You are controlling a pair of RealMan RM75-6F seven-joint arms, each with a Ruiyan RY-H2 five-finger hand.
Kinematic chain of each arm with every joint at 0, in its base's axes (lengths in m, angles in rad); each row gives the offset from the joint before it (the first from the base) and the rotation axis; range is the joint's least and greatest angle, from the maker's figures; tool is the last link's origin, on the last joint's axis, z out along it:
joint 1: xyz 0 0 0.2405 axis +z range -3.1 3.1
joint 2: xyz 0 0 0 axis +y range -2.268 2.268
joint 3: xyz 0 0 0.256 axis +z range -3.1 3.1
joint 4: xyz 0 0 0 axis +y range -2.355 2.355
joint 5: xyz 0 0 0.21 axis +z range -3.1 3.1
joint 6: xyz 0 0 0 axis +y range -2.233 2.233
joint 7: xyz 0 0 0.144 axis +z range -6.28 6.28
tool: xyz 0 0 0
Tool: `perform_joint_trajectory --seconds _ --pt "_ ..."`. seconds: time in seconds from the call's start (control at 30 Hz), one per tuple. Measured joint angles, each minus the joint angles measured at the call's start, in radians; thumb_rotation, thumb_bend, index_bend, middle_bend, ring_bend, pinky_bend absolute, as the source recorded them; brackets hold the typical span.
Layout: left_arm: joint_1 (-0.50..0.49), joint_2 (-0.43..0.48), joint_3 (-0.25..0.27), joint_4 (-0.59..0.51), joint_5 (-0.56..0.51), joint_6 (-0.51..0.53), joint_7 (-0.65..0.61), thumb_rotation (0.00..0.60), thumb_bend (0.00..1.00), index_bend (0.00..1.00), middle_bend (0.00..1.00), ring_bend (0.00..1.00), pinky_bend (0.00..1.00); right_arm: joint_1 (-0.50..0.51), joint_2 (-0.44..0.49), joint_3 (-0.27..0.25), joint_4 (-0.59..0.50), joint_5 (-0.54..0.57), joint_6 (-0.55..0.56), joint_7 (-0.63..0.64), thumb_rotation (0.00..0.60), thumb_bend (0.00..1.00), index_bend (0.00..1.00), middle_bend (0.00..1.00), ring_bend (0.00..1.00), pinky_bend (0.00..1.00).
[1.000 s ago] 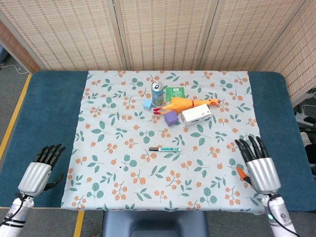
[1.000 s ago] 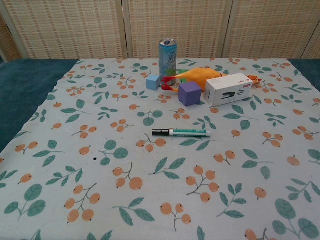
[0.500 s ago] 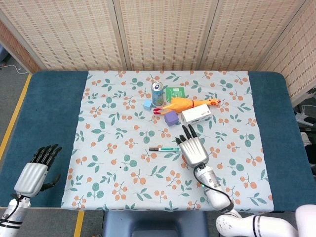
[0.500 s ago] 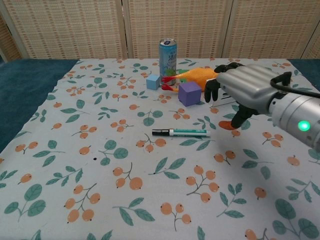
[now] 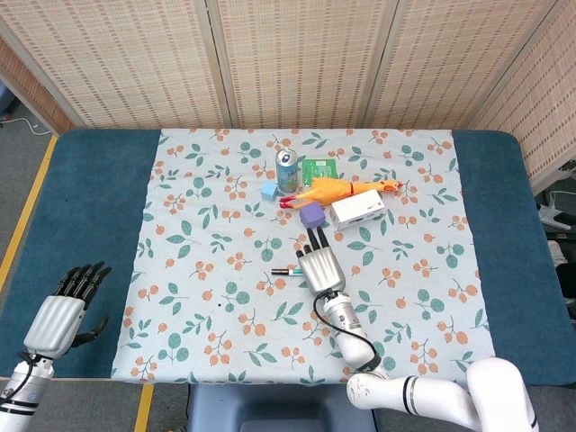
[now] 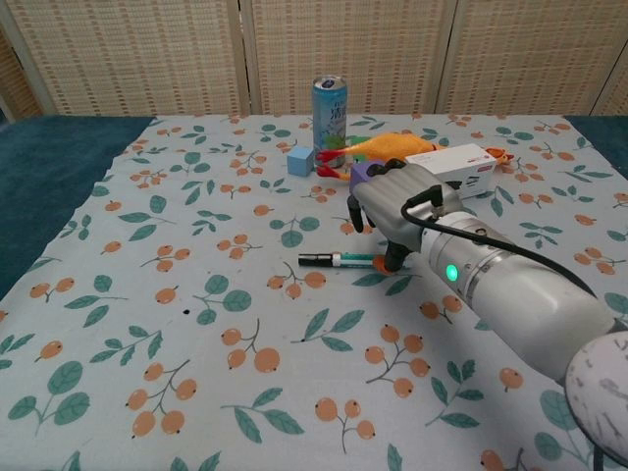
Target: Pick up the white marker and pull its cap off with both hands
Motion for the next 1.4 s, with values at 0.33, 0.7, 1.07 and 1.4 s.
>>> perform_joint_trajectory --seconds 0.33,0.7,1.07,1.4 --pt "-0.002 0.001 -0.004 -0.002 -0.008 -0.013 0.005 0.6 0.4 0.0 0.0 0.0 0.07 0.029 -0.032 -0.012 0.067 0.041 -0.006 0.004 0.6 0.25 0.44 0.4 0.04 0.0" --pt "0.0 0.002 -0.006 -0.001 -0.008 -0.014 0.004 0.6 0.4 0.0 0.0 0.0 0.07 0.038 -0.035 -0.025 0.076 0.079 -0.006 0.002 0.6 0.26 0.48 0.42 0.07 0.0" --pt "0.0 0.006 -0.007 -0.003 -0.01 -0.019 0.003 0.6 0.4 0.0 0.0 0.0 0.07 0.044 -0.042 -0.037 0.082 0.103 -0.001 -0.004 0.6 0.28 0.59 0.5 0.13 0.0" --pt "0.002 0.009 -0.009 -0.007 -0.012 -0.019 0.004 0.6 0.41 0.0 0.0 0.0 0.08 0.037 -0.031 -0.058 0.076 0.059 -0.008 0.073 0.6 0.35 0.77 0.67 0.3 0.0"
